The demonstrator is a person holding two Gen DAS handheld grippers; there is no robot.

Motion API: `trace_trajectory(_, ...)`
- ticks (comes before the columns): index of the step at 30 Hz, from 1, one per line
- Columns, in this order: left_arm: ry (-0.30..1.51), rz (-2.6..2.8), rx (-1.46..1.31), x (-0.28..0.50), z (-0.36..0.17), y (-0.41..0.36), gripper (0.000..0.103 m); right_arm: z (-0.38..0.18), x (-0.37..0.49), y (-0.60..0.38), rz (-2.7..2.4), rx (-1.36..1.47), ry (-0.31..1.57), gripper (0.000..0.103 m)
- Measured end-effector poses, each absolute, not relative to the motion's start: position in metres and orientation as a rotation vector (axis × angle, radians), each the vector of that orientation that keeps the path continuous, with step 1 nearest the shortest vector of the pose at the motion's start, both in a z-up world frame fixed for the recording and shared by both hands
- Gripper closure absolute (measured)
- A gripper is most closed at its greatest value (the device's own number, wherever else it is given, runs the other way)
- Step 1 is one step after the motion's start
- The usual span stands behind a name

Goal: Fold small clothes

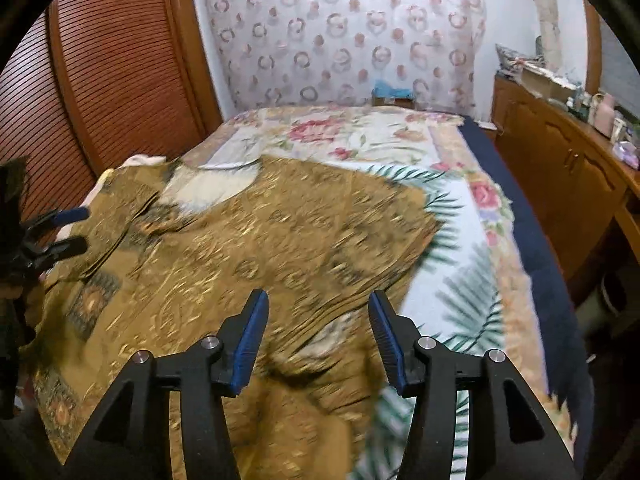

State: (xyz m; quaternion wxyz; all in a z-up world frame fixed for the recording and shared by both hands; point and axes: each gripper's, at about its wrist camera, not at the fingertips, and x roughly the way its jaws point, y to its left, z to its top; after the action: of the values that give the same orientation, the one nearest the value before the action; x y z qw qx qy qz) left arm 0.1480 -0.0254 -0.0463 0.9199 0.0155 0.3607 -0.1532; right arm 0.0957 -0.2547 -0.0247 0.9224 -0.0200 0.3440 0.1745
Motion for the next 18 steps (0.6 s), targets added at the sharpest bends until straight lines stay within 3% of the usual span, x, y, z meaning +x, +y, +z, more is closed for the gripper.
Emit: trace_trajectory(18,0.794,-0.250,-0.021,0.155,-0.065,0.003,0.000,-0.053,0.190,-0.267,0.300,0.046,0.828,0.049)
